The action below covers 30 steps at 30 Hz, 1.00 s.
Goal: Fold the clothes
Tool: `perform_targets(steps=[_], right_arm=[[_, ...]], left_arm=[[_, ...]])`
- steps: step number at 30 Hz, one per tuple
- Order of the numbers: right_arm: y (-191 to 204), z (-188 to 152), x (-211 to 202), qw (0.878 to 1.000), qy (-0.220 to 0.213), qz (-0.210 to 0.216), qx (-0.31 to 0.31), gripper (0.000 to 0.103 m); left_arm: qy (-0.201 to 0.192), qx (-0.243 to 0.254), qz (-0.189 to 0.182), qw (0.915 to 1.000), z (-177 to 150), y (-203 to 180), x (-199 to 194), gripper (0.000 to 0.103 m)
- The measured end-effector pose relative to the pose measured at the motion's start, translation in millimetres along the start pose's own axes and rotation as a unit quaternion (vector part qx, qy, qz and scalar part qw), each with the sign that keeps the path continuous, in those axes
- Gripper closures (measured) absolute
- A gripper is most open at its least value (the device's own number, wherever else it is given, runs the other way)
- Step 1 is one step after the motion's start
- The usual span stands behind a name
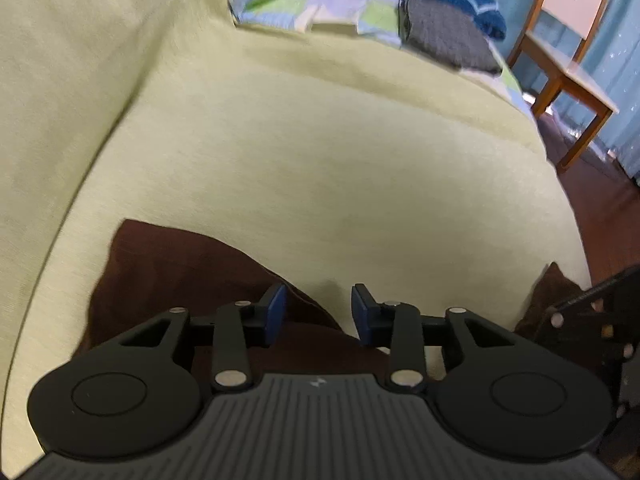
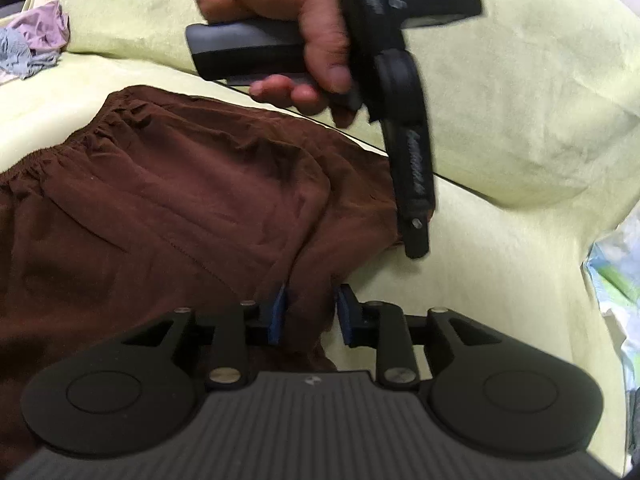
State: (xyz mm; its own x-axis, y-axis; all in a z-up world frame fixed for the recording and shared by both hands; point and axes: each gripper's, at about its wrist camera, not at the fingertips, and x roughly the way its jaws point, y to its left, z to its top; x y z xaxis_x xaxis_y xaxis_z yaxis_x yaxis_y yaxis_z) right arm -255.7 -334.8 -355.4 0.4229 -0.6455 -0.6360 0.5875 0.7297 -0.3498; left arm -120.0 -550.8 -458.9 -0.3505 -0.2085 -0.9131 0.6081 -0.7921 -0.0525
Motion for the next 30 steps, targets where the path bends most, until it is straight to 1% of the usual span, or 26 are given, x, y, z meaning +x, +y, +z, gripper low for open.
perform_targets(steps=[2, 3, 5, 6, 7, 8, 9, 11, 12, 13, 15, 16, 18, 20, 21, 22, 26, 27, 28, 30], right_arm=[[3.5, 2.6, 3.4, 1.000, -0.005, -0.001, 0.000, 0.079], [3.6, 3.4, 3.0, 1.000, -0.007, 0.000, 0.007, 0.078], [1.1, 3.4, -0.9, 1.000, -0.014, 0.000, 0.025, 0.077], [-2.2, 3.0, -5.0, 0.999, -0.022, -0.001, 0.040, 0.077], [-6.2, 2.6, -9.4, 0.998, -0.031, -0.002, 0.057, 0.076], [-10.2, 2.1, -13.9, 0.996, -0.041, -0.003, 0.074, 0.072], [-15.2, 1.2, -18.1, 0.994, -0.051, -0.003, 0.093, 0.063], [-30.7, -2.5, -25.6, 0.987, -0.071, 0.003, 0.143, 0.055], [-38.5, -4.4, -29.3, 0.983, -0.081, 0.005, 0.168, 0.055], [-48.3, -7.0, -32.8, 0.977, -0.089, 0.004, 0.194, 0.055], [-76.0, -16.2, -33.5, 0.965, -0.086, -0.010, 0.249, 0.055], [-85.8, -20.1, -30.4, 0.960, -0.081, -0.013, 0.266, 0.055], [-113.4, -32.7, -19.5, 0.948, -0.069, -0.022, 0.310, 0.055], [-132.2, -42.1, -11.2, 0.940, -0.069, -0.022, 0.334, 0.055], [-141.0, -44.7, -4.7, 0.939, -0.072, -0.016, 0.336, 0.055], [-146.0, -44.6, 2.1, 0.942, -0.070, -0.010, 0.327, 0.055], [-157.6, -40.8, 28.6, 0.964, -0.048, 0.028, 0.260, 0.058], [-157.9, -38.5, 36.6, 0.968, -0.040, 0.041, 0.244, 0.061], [-157.2, -36.4, 42.3, 0.971, -0.032, 0.048, 0.233, 0.062], [-151.9, -31.6, 53.0, 0.979, -0.017, 0.057, 0.196, 0.074]], left_arm=[[0.019, 0.027, 0.034, 0.9989, 4.2, -10.5, 7.0, 0.101], [0.018, 0.020, 0.038, 0.9989, 7.8, -11.1, 6.8, 0.101], [-0.002, 0.001, 0.036, 0.9993, 13.3, -8.8, 3.5, 0.102], [-0.029, -0.022, 0.026, 0.9990, 16.6, -4.5, -0.6, 0.102], [-0.066, -0.049, 0.014, 0.9965, 19.9, 1.4, -6.3, 0.102], [-0.098, -0.068, 0.008, 0.9928, 21.3, 6.6, -11.4, 0.102], [-0.130, -0.086, 0.002, 0.9878, 22.4, 11.6, -16.2, 0.102], [-0.164, -0.129, -0.001, 0.9780, 21.8, 26.5, -20.7, 0.102], [-0.180, -0.151, -0.002, 0.9721, 21.4, 34.2, -22.8, 0.102], [-0.187, -0.160, -0.007, 0.9692, 19.3, 38.9, -22.6, 0.102], [-0.198, -0.175, -0.017, 0.9644, 14.6, 47.5, -21.4, 0.102], [-0.202, -0.174, -0.024, 0.9635, 12.5, 49.3, -21.6, 0.102], [-0.210, -0.165, -0.035, 0.9630, 8.0, 50.5, -22.6, 0.102], [-0.218, -0.153, -0.046, 0.9627, 3.7, 50.5, -24.2, 0.102], [-0.220, -0.146, -0.047, 0.9635, 2.0, 49.9, -24.5, 0.102], [-0.219, -0.138, -0.049, 0.9645, 0.6, 49.4, -24.6, 0.102], [-0.218, -0.118, -0.053, 0.9673, -1.5, 46.3, -32.1, 0.102], [-0.218, -0.114, -0.053, 0.9679, -2.2, 45.7, -33.2, 0.102], [-0.216, -0.110, -0.050, 0.9688, -2.6, 44.7, -33.5, 0.102], [-0.212, -0.103, -0.045, 0.9709, -2.5, 43.2, -32.8, 0.102]])
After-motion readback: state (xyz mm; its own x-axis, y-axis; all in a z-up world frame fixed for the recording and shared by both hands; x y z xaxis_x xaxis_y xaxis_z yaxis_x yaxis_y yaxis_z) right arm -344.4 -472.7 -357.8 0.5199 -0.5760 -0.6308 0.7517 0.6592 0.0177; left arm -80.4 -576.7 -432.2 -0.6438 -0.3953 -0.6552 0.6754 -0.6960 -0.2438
